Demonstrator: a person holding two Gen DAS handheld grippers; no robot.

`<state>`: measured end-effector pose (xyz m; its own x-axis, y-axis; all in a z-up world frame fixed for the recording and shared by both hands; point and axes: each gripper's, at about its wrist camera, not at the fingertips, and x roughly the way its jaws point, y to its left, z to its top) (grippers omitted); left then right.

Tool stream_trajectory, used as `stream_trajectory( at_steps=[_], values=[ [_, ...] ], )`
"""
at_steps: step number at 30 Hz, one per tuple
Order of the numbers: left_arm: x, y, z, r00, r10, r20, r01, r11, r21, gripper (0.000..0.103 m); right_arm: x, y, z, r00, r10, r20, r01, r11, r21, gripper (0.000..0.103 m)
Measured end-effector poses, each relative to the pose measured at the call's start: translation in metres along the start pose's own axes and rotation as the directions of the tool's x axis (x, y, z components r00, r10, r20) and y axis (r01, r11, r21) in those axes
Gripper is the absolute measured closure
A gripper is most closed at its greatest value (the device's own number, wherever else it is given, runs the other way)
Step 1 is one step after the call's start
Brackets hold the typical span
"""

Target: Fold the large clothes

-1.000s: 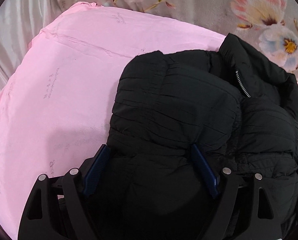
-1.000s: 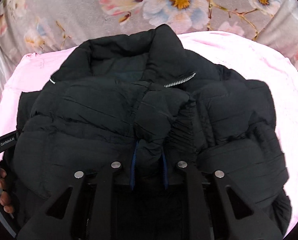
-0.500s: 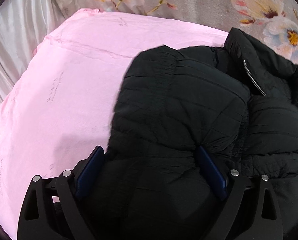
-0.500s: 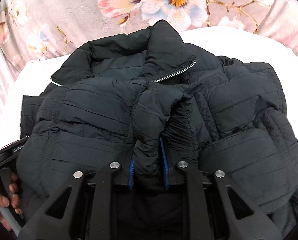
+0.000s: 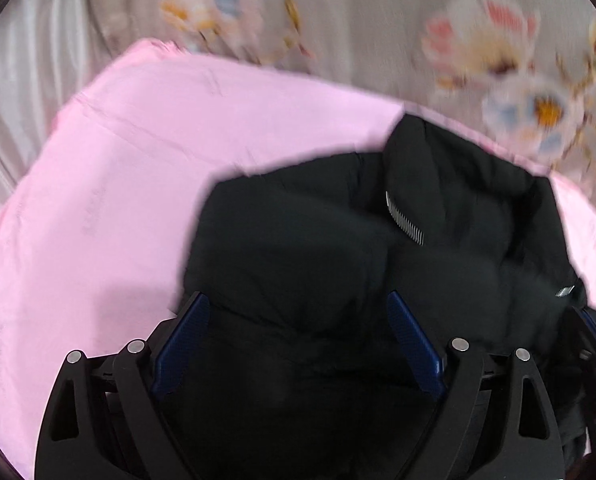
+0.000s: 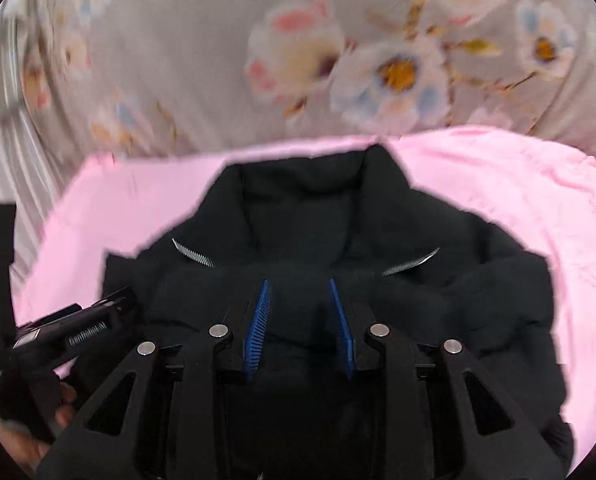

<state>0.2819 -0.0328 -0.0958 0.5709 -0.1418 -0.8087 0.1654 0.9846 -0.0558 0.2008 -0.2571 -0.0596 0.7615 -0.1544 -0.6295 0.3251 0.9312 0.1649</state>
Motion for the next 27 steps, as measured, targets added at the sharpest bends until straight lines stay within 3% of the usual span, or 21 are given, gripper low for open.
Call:
stream_trajectory(
  at_steps=[2, 8, 17, 27],
  values=[
    [0.014, -0.006, -0.012, 0.999, 0.034, 0.006, -0.034, 0.999, 0.023, 0.015, 0.019, -0.001, -0.017, 0.999, -0.008, -0.035, 0.008, 1.000, -0.005, 0.073],
    [0.028, -0.010, -0.032, 0.995, 0.078, 0.068, -0.080, 0.996, 0.038, 0.011, 0.032, 0.001, -0.047, 0.999, -0.038, -0.011, 0.037, 0.997, -0.068, 0.073],
    [0.034, -0.016, -0.044, 0.980, 0.135, 0.149, -0.144, 0.988, 0.048, 0.011, 0.046, 0.003, -0.060, 0.998, -0.069, 0.007, 0.069, 0.992, -0.103, 0.074],
    [0.036, -0.018, -0.047, 0.973, 0.153, 0.171, -0.164, 0.985, 0.050, 0.011, 0.050, 0.002, -0.061, 0.997, -0.075, 0.010, 0.076, 0.992, -0.105, 0.074]
  ],
)
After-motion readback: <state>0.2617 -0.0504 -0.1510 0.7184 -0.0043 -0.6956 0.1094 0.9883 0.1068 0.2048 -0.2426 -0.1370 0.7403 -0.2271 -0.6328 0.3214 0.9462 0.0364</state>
